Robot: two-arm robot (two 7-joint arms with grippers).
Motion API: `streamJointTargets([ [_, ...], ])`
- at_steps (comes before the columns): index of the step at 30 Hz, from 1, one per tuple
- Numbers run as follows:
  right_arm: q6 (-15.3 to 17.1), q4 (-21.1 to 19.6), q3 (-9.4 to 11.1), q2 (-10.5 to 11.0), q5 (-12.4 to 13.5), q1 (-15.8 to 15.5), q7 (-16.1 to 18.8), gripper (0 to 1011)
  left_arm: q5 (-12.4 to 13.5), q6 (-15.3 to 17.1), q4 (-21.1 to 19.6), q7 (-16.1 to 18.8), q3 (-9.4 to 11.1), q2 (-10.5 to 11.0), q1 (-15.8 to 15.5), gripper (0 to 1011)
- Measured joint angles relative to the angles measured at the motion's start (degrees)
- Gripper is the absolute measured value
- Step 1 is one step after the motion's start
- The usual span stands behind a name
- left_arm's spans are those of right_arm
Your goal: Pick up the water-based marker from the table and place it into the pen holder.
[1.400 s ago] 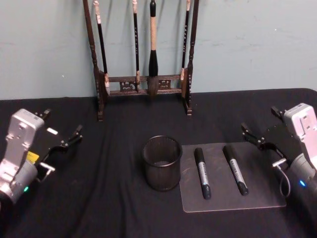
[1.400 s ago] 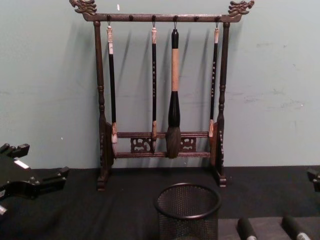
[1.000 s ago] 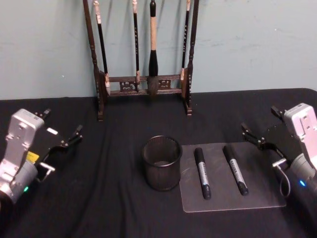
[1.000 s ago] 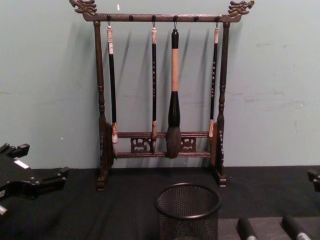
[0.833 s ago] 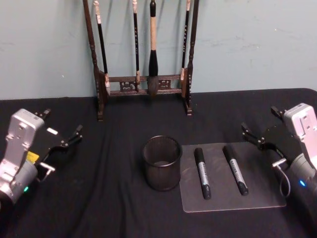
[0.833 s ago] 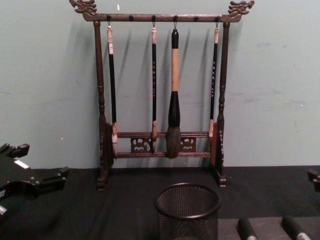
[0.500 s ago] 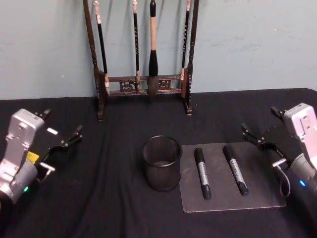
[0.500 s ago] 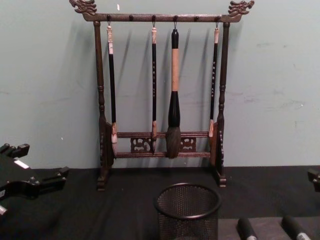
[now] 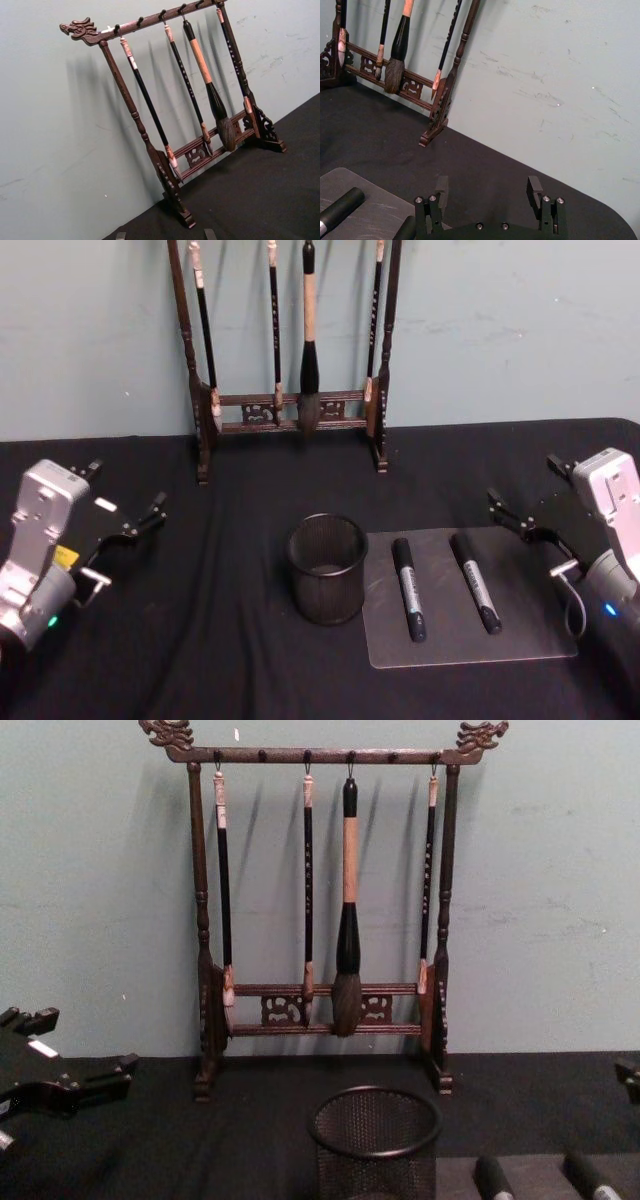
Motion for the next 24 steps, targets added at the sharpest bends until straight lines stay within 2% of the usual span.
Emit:
streamJointTargets([
  [24, 0.0, 0.0, 0.0, 0.0, 0.0, 0.0, 0.0, 1002, 0.0, 0.0, 0.0, 0.0, 0.0, 0.0, 0.0, 1009],
])
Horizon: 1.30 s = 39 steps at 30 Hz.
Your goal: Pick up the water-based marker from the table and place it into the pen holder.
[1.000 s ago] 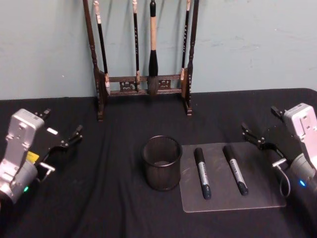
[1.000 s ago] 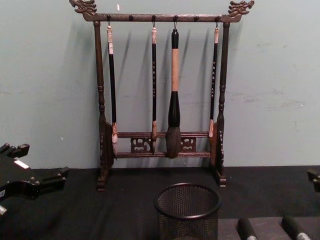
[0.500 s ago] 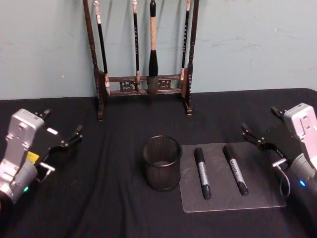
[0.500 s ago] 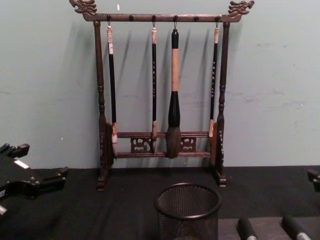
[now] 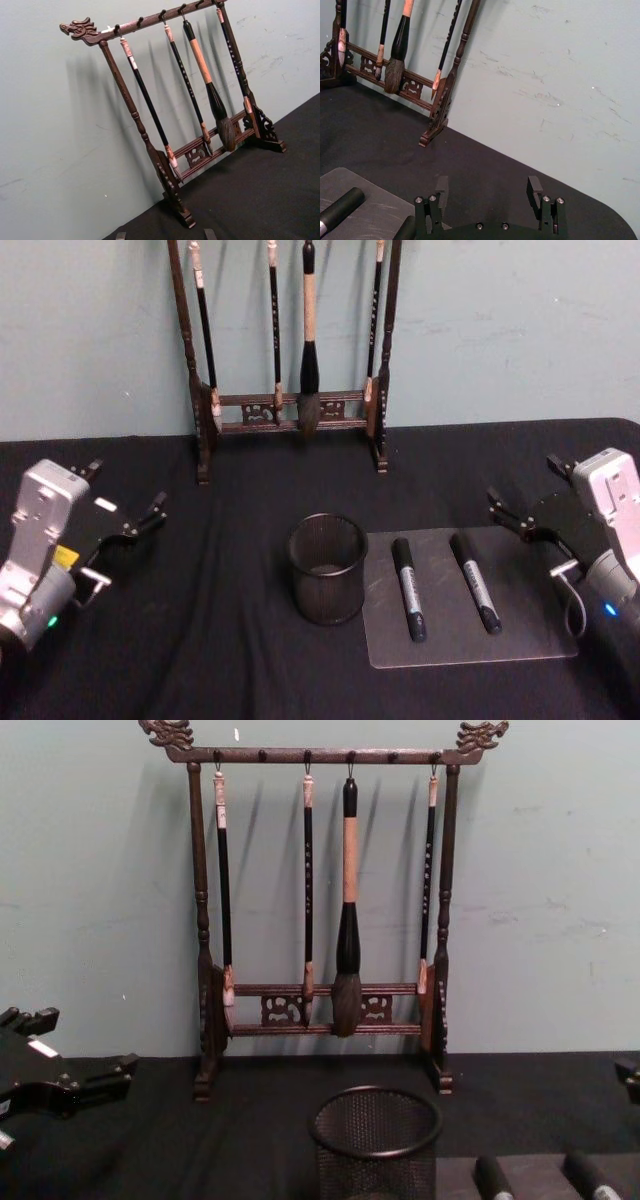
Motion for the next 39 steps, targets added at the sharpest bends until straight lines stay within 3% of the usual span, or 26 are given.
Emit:
streamJointTargets([
  [30, 0.1, -0.3, 0.2, 0.0, 0.1, -0.2, 0.1, 1002, 0.0, 0.0, 0.0, 0.0, 0.0, 0.0, 0.0, 1009],
  [39, 5.2, -6.6, 3.2, 0.4, 3.6, -5.0, 2.1, 1002, 0.0, 0.0, 0.0, 0.0, 0.0, 0.0, 0.0, 1009],
])
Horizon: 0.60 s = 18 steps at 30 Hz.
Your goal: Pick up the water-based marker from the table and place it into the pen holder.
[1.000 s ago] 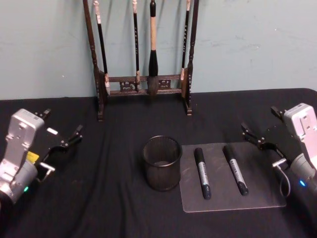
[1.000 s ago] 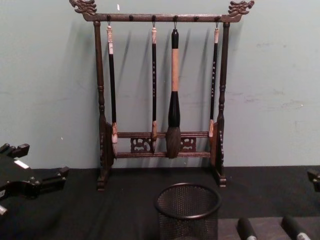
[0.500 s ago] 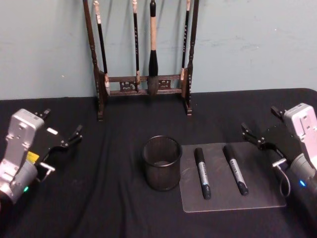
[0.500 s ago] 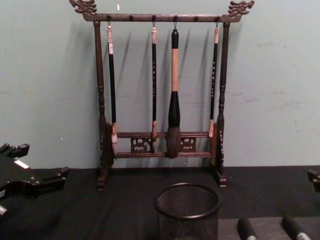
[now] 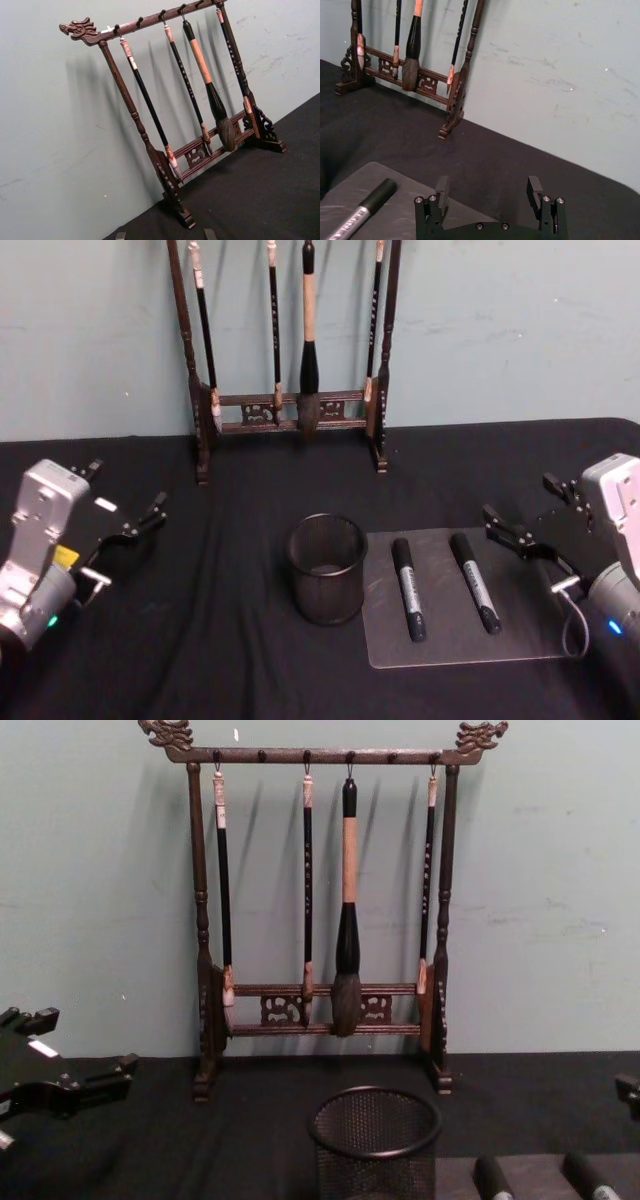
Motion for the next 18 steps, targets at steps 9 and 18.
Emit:
streamJointTargets([
  [9, 6.4, -5.2, 2.1, -0.2, 2.1, -3.1, 1.0, 1002, 0.0, 0.0, 0.0, 0.0, 0.0, 0.0, 0.0, 1009],
  [18, 11.1, -3.3, 1.9, -2.2, 3.8, -3.0, 5.5, 1002, 0.0, 0.0, 0.0, 0.0, 0.0, 0.0, 0.0, 1009],
])
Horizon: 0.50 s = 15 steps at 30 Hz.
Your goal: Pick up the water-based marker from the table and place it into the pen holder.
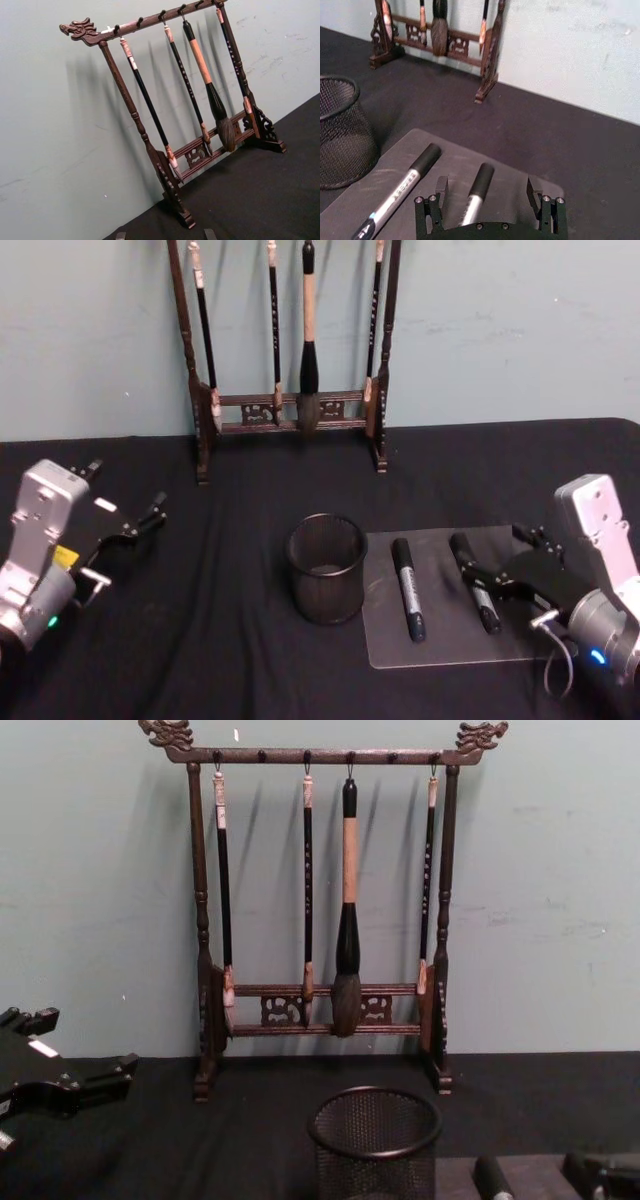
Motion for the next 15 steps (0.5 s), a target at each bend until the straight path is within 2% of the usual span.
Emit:
streamJointTargets([
  [7, 0.7, 4.9, -0.6, -2.7, -1.0, 1.6, 2.6, 1003, 0.0, 0.0, 0.0, 0.0, 0.0, 0.0, 0.0, 1009],
  [15, 0.8, 6.8, 0.3, -4.3, -0.5, 2.2, 4.9, 1003, 0.0, 0.0, 0.0, 0.0, 0.0, 0.0, 0.0, 1009],
])
